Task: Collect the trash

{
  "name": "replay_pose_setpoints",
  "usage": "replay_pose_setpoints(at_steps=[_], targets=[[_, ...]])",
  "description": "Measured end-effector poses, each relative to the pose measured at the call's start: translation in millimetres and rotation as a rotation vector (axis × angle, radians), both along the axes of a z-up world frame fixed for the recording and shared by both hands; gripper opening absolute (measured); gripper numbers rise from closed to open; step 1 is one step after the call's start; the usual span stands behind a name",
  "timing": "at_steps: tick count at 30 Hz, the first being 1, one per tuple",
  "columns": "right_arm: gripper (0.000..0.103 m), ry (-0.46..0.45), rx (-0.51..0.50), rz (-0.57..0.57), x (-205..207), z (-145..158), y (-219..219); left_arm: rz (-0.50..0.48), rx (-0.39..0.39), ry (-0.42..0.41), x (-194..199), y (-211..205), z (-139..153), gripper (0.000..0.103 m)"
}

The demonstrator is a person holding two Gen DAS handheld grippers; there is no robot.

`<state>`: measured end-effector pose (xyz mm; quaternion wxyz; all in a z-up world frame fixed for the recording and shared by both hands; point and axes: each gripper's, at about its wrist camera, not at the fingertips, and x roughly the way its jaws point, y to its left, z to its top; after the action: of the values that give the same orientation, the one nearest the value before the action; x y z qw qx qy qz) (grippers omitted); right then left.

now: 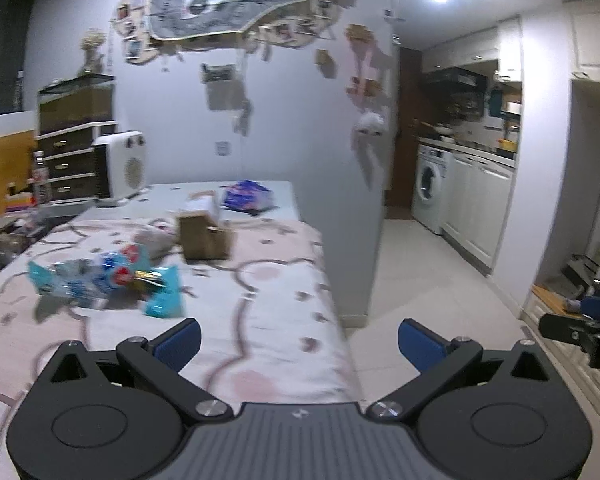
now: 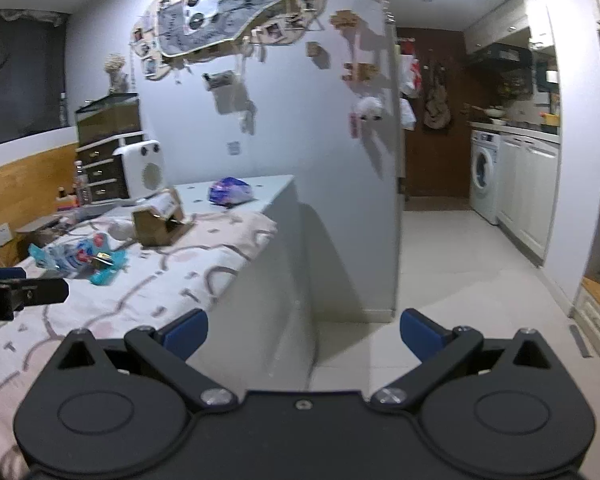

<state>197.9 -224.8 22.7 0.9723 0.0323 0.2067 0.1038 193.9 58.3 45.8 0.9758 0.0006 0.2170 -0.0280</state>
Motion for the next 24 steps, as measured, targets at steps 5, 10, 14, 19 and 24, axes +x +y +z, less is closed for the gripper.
replay_pose_setpoints(at_steps=[5, 10, 14, 19, 24], targets=[[0.103, -0.011, 0.001, 0.046, 20, 7, 41, 0.061, 0.019, -0.004, 13, 47, 6, 0.103], [0.103, -0.009, 0.002, 0.09, 42, 12, 80, 0.11, 0.041, -0.007, 30, 89, 11, 0.103], [0.103, 0.0, -0.003, 0.123, 59, 12, 109, 0.115, 0.044, -0.007, 51, 118, 11, 0.103], [0.103, 0.016, 0.024, 0.17, 79, 8, 139, 0.111, 0.041, -0.002, 89, 144, 4, 0.103], [0.103, 0.044, 0.045, 0.21, 100, 2, 164, 0.168, -0.025, -0.024, 139, 170, -10, 0.099]])
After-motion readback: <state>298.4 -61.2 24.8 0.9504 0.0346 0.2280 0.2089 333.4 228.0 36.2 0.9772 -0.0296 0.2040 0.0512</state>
